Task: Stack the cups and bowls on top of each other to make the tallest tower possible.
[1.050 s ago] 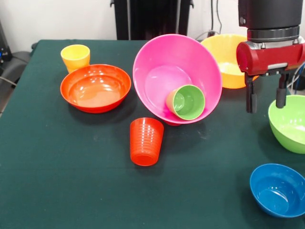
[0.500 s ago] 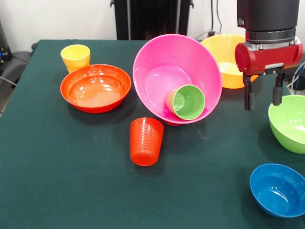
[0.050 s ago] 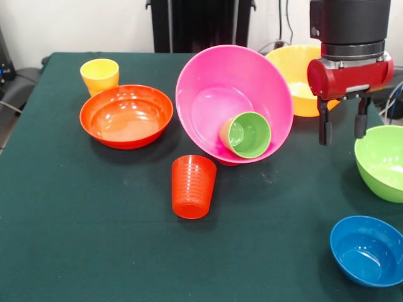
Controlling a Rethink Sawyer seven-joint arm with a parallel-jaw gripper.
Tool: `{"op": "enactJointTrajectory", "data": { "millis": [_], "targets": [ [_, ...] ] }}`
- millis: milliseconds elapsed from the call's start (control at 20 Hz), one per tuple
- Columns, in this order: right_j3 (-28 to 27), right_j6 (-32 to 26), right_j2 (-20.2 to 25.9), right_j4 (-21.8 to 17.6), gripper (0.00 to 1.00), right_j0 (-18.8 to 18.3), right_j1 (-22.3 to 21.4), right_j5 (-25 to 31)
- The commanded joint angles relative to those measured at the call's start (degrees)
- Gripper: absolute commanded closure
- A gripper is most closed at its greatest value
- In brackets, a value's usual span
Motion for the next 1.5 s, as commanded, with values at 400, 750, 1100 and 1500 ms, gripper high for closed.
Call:
{"op": "enactJointTrajectory", "data": {
  "millis": [400,750,1100,1500],
  "targets": [
    [5.0,5.1,-2.6,-3.6,0.0,4.1,2.2,-9.1],
    [4.4,6.8,-5.6,-1.3,0.0,6.1,2.0,-9.6],
    [0.9,5.6,-7.9,-1.5,0.0,6.9,4.4,-9.6],
    [-0.5,4.5,-8.3,-1.4,0.0,6.6,6.0,-9.2]
  ]
}}
